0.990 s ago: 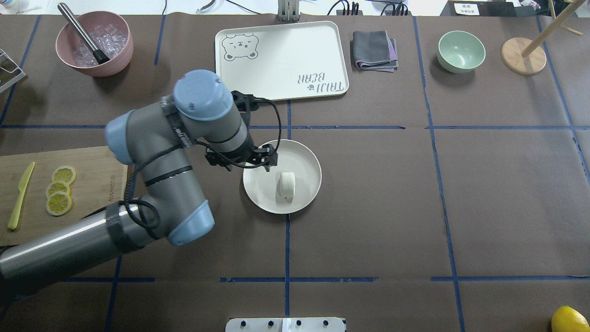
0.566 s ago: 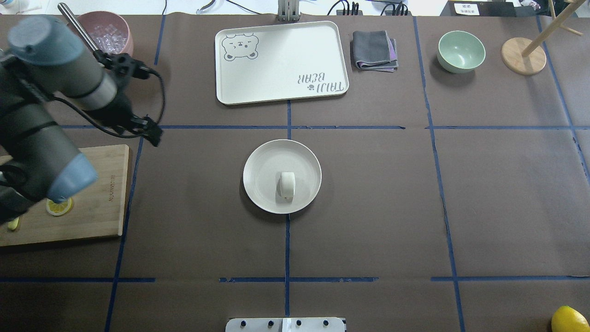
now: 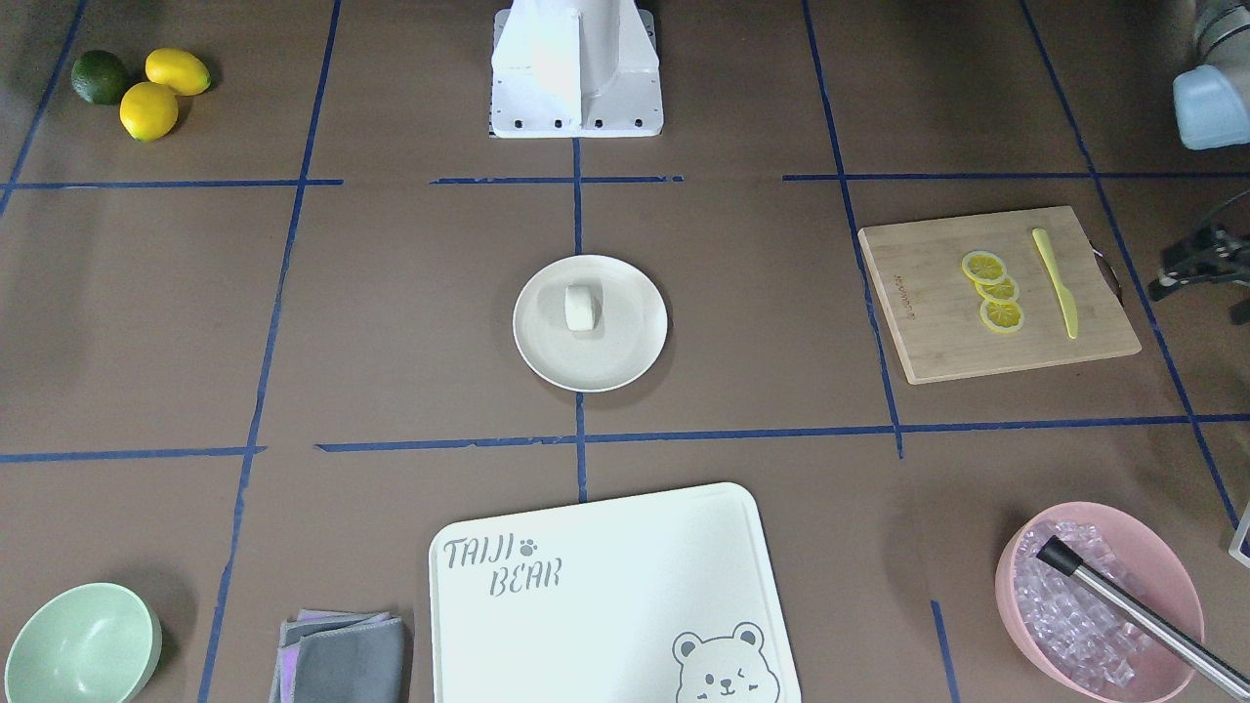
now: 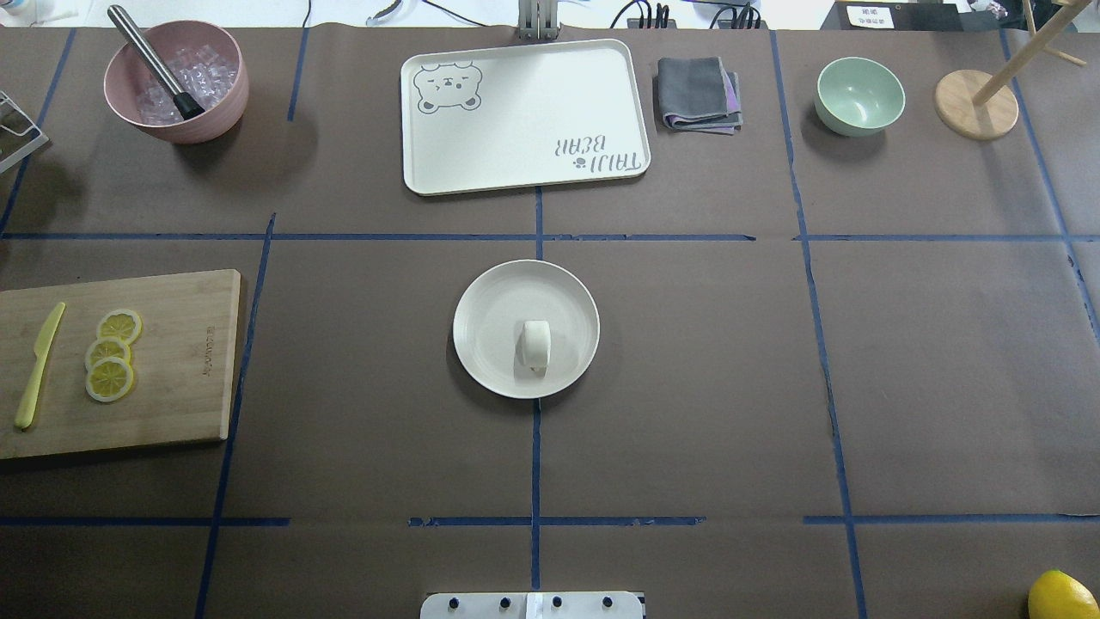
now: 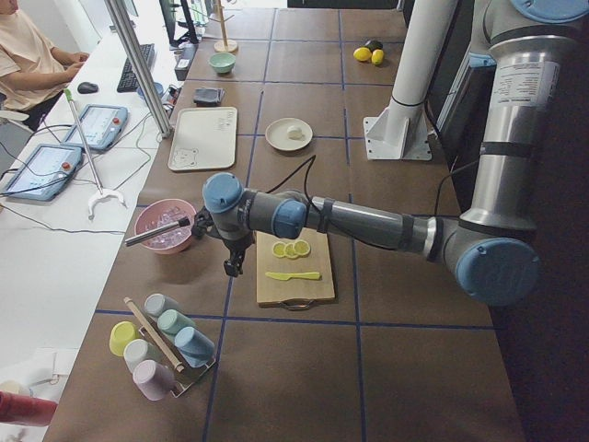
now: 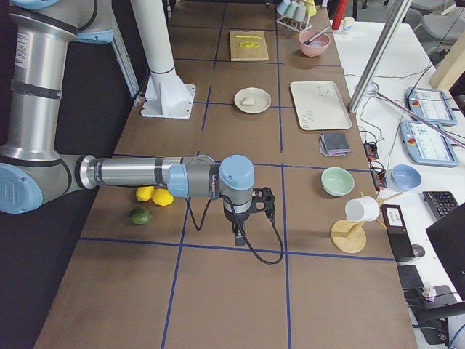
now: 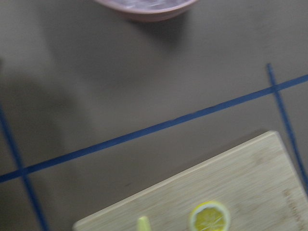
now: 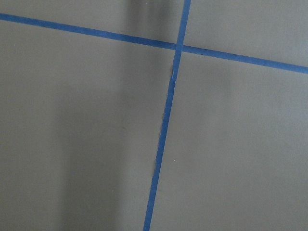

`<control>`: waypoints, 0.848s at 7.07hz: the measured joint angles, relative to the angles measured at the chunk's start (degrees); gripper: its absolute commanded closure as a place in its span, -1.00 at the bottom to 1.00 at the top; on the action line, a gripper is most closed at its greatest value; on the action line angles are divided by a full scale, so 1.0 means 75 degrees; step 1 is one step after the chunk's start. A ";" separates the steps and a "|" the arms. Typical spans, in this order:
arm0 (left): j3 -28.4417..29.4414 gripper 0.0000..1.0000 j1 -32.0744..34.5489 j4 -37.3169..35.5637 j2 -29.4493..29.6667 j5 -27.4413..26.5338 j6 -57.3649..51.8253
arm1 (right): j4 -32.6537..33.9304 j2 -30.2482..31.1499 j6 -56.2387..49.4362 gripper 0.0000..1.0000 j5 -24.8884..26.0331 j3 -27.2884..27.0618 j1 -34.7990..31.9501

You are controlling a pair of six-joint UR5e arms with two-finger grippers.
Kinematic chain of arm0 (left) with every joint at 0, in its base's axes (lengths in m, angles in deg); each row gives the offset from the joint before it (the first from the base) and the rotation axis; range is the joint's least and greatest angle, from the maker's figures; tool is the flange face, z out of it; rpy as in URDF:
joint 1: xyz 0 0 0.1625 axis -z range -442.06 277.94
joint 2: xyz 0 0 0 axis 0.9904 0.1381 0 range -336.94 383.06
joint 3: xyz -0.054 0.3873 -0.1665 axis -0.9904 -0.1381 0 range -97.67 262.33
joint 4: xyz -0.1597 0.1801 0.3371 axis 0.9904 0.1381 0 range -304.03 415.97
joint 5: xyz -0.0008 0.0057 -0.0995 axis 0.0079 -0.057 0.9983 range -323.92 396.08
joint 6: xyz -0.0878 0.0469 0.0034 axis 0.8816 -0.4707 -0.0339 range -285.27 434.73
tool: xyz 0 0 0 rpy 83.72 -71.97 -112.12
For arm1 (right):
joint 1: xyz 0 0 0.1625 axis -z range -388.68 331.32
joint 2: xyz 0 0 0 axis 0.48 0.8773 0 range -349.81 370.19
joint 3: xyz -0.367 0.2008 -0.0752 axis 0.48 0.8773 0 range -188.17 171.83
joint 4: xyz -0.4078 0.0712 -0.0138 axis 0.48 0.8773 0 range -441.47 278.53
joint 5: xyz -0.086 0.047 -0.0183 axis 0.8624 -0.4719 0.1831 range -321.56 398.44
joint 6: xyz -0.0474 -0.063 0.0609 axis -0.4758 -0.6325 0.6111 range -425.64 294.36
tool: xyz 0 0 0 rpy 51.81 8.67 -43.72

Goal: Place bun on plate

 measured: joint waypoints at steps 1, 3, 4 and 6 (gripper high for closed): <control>0.0116 -1.00 0.0290 0.0027 -0.0366 0.0033 -0.0110 | -0.0007 0.0001 0.0017 -0.99 0.0014 0.0058 0.0000; 0.0341 -1.00 0.0783 0.0043 -0.0575 0.0050 -0.0169 | -0.0016 0.0003 0.0037 -1.00 -0.0028 0.0135 0.0000; 0.0429 -1.00 0.0873 0.0036 -0.0598 0.0033 -0.0156 | -0.0020 0.0003 0.0037 -1.00 -0.0126 0.0146 0.0000; 0.0601 -1.00 0.0905 0.0033 -0.0596 -0.0590 -0.0139 | -0.0079 0.0003 0.0028 -1.00 -0.0246 0.0160 0.0000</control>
